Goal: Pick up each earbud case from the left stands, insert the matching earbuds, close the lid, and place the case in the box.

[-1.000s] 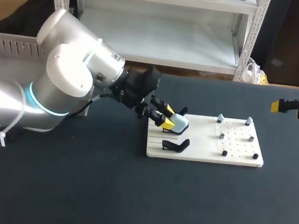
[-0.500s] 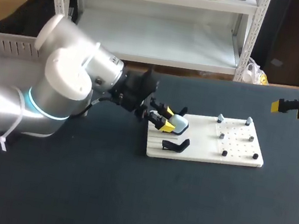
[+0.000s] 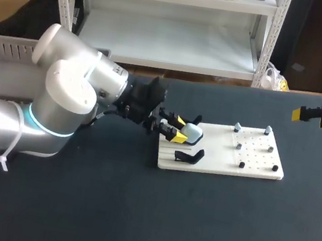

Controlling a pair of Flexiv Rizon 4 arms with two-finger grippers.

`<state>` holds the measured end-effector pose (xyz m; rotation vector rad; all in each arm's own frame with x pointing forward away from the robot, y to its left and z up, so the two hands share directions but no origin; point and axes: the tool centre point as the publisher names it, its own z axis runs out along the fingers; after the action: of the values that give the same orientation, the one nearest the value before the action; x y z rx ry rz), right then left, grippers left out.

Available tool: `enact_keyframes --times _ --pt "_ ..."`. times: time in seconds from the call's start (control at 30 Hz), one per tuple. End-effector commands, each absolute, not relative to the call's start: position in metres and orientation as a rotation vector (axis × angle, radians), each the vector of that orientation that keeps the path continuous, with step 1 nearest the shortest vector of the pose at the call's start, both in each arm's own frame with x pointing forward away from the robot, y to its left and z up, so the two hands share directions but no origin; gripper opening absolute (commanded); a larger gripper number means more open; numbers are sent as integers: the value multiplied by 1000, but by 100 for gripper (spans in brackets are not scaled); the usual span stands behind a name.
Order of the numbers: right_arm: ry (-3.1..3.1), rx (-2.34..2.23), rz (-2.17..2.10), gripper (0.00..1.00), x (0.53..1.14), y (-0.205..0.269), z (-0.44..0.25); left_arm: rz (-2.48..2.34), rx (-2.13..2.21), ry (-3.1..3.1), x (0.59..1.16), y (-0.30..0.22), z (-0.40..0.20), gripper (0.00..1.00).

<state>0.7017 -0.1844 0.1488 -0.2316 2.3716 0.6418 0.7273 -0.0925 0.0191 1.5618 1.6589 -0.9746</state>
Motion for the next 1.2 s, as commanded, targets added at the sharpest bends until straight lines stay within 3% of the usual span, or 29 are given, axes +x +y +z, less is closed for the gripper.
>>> enact_keyframes --times 0.03,0.93,0.97,1.03,1.1,1.13,1.2 --pt "2372 -233 642 100 702 -185 149 -968 1560 1644 724 -91 20 43" --pt "2372 -233 642 100 702 -185 149 -955 1571 1626 727 -100 19 40" --pt "2372 -233 642 100 702 -185 149 -955 1572 1625 727 -100 19 38" --pt "2372 -233 642 100 702 -185 149 -955 1572 1623 726 -101 19 21" --pt "2372 -233 642 100 702 -185 149 -954 1572 1622 726 -101 19 15" --pt "2372 -233 642 100 702 -185 149 -954 1573 1621 726 -101 19 3" --pt "2372 -233 642 100 702 -185 149 -953 1573 1619 725 -101 19 0"
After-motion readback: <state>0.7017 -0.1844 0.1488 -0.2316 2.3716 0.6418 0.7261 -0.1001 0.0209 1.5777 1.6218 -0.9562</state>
